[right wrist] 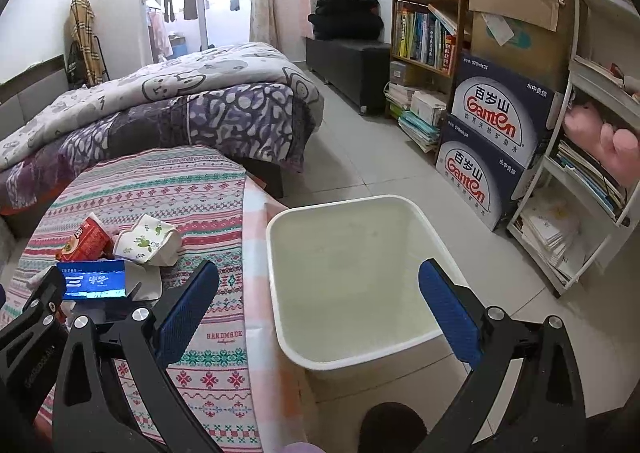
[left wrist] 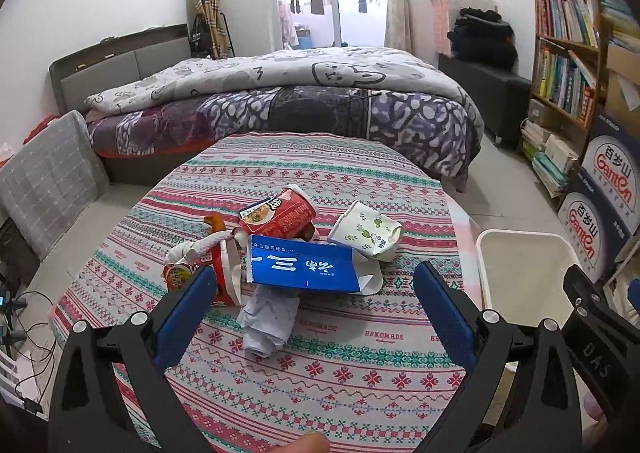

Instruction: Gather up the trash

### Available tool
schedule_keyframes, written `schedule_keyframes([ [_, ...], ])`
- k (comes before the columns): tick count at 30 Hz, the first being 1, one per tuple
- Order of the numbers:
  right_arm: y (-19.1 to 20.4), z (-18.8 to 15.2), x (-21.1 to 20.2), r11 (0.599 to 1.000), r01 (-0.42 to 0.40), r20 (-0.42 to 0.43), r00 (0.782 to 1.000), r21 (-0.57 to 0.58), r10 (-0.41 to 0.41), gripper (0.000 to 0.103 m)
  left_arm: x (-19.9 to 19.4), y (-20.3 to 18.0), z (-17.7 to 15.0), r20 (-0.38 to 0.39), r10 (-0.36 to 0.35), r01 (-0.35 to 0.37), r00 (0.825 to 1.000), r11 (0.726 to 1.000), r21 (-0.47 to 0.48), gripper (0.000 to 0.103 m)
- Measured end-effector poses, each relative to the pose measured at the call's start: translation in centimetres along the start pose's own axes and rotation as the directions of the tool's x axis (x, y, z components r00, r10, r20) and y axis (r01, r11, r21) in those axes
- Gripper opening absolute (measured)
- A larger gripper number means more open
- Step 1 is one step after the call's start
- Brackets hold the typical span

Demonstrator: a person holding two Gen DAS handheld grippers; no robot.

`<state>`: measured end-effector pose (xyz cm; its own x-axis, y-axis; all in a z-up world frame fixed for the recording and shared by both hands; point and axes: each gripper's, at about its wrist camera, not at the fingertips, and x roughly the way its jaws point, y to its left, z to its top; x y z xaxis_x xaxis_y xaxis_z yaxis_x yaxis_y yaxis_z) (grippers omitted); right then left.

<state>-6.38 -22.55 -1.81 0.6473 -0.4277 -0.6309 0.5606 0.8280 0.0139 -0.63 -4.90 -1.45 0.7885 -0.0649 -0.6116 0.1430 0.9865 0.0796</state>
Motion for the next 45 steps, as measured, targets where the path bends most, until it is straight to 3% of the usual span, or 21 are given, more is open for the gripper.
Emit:
schedule_keyframes([
  [23, 0.0, 0.1, 0.0, 1.0, -0.002, 0.0, 1.0, 0.004, 0.002, 0.096, 0.1, 0.0, 0.0, -0.003, 0.001, -0.001, 1.0, 1.0, 0.001, 0.096],
  [29, 0.6, 0.7, 0.0, 1.0, -0.023, -0.025, 0.999, 0.019, 0.024, 0.096, 1.1, 1.0, 0.8, -0.053, 0.023, -0.023, 0.998, 1.0, 0.002, 0.096],
  [36, 3.4, 3.9, -0.5, 0.994, -0.103, -0.064, 0.993, -0.027, 0.101, 0.096, 3.3, 4.7, 4.6, -0.129, 0.015, -0.011, 0.992, 1.0, 0.029, 0.096],
  [38, 4.8, 4.8, -0.3, 0.988, -0.145, -0.095, 0.986, -0.055, 0.139, 0.096, 4.9, 5.6, 5.6, -0.192, 0.024, -0.01, 0.981, 0.997, 0.077, 0.096],
  [41, 6.8, 5.3, 1.0, 0.969, -0.237, -0.189, 0.957, -0.07, 0.22, 0.096, 8.1, 8.0, 6.7, -0.324, 0.033, 0.014, 0.945, 0.99, 0.141, 0.096],
  [43, 8.0, 5.0, 2.5, 0.954, -0.296, -0.266, 0.924, -0.043, 0.275, 0.096, 9.8, 10.3, 6.9, -0.396, 0.007, 0.033, 0.918, 0.995, 0.094, 0.096],
  [45, 9.1, 4.4, 3.9, 0.936, -0.352, -0.323, 0.886, 0.001, 0.333, 0.096, 11.7, 13.0, 7.1, -0.463, -0.077, 0.074, 0.883, 0.997, -0.025, 0.096],
])
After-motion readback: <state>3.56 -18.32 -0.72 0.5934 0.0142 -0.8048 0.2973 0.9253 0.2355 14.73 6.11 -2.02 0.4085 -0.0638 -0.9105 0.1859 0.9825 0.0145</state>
